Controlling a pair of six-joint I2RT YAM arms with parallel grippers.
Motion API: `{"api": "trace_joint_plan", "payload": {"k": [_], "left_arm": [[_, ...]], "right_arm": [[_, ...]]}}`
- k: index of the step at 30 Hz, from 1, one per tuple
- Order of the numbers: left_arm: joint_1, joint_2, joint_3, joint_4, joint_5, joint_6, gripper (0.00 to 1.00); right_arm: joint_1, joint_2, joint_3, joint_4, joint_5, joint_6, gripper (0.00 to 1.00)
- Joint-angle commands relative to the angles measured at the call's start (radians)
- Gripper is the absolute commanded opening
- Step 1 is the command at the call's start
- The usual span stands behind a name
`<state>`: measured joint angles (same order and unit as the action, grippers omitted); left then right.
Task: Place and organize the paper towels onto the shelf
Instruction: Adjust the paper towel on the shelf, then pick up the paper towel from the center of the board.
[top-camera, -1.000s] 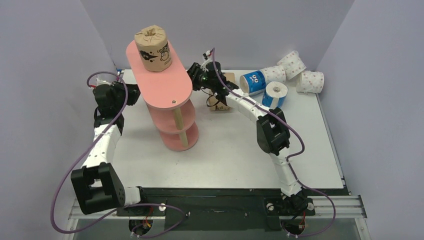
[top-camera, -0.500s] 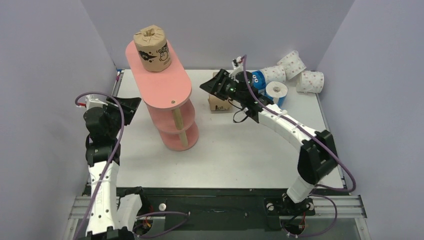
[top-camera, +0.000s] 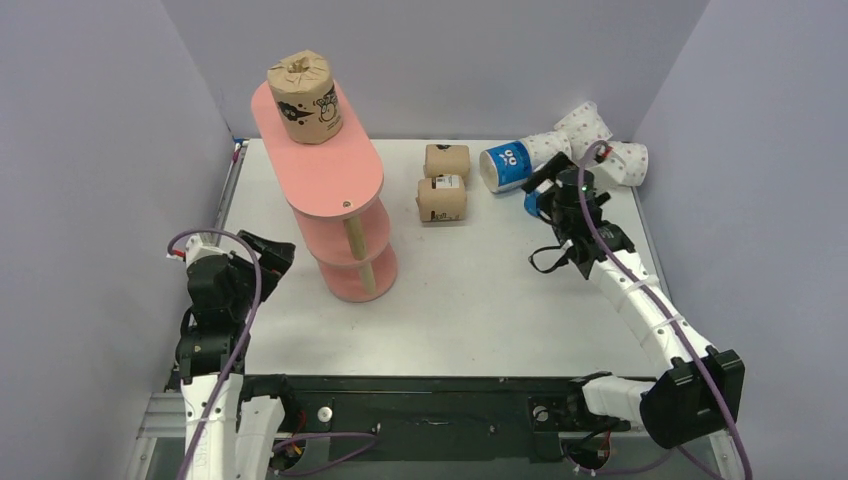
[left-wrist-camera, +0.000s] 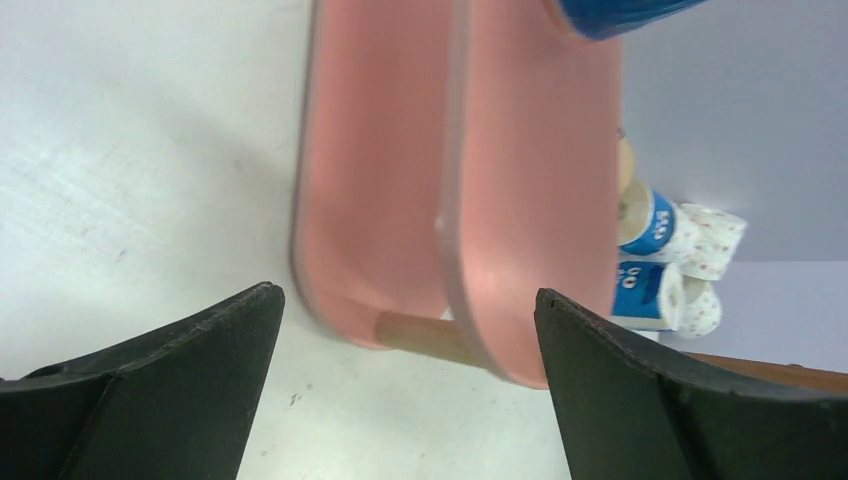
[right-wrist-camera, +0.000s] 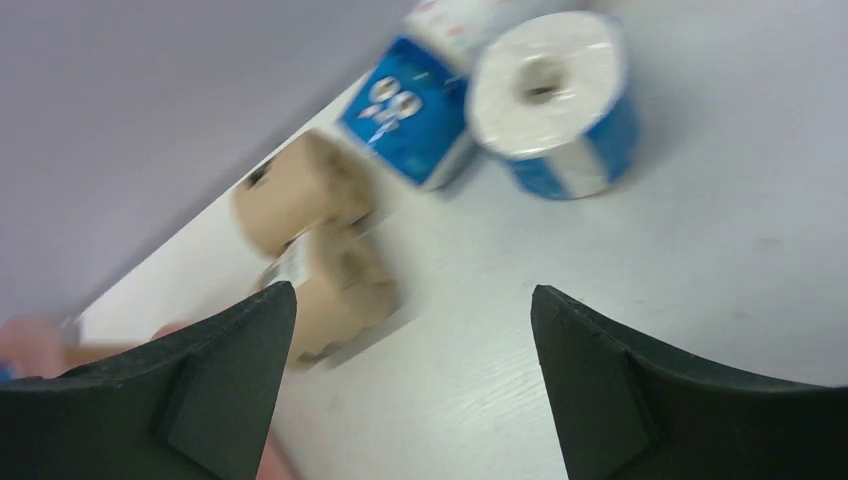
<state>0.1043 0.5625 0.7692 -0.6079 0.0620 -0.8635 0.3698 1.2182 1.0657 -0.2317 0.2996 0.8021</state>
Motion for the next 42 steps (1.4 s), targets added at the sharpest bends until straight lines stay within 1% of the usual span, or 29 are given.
{"api": "trace_joint_plan", "payload": {"k": [1, 2, 3, 4, 7, 10, 13, 17, 26, 34, 42], "left_arm": [[-0.005, -0.021, -0.011, -0.124, -0.068, 0.019, 0.96], [-0.007, -0.023, -0.006, -0.137, -0.080, 0.016, 0.96], [-0.008, -0.030, -0.006, -0.157, -0.093, 0.014, 0.96], [-0.008, -0.033, -0.008, -0.164, -0.096, 0.013, 0.96], [-0.010, -0.051, -0.024, -0.164, -0.077, 0.018, 0.96], [-0.015, -0.059, -0.048, -0.151, -0.032, 0.029, 0.96], [-0.015, -0.069, -0.070, -0.130, 0.000, 0.038, 0.96], [-0.014, -0.069, -0.085, -0.120, 0.017, 0.046, 0.96], [0.002, -0.061, -0.081, -0.112, 0.017, 0.056, 0.96], [0.012, -0.053, -0.097, -0.105, 0.022, 0.057, 0.96], [0.017, -0.046, -0.105, -0.097, 0.026, 0.062, 0.96]], "right_arm": [[-0.178, 0.004, -0.041, -0.077, 0.113, 0.097, 0.84], [-0.225, 0.030, -0.040, -0.078, 0.102, 0.105, 0.84], [-0.246, 0.045, -0.037, -0.080, 0.087, 0.123, 0.84], [-0.284, 0.083, -0.027, -0.077, 0.046, 0.127, 0.84], [-0.332, 0.176, 0.031, -0.072, -0.007, 0.116, 0.84], [-0.377, 0.302, 0.084, -0.068, -0.054, 0.098, 0.84], [-0.425, 0.378, 0.110, -0.009, -0.155, 0.106, 0.83], [-0.446, 0.434, 0.127, 0.061, -0.199, 0.096, 0.82], [-0.465, 0.504, 0.194, 0.117, -0.252, 0.075, 0.82], [-0.465, 0.591, 0.281, 0.086, -0.285, 0.062, 0.80], [-0.459, 0.662, 0.349, 0.051, -0.291, 0.028, 0.72]]}}
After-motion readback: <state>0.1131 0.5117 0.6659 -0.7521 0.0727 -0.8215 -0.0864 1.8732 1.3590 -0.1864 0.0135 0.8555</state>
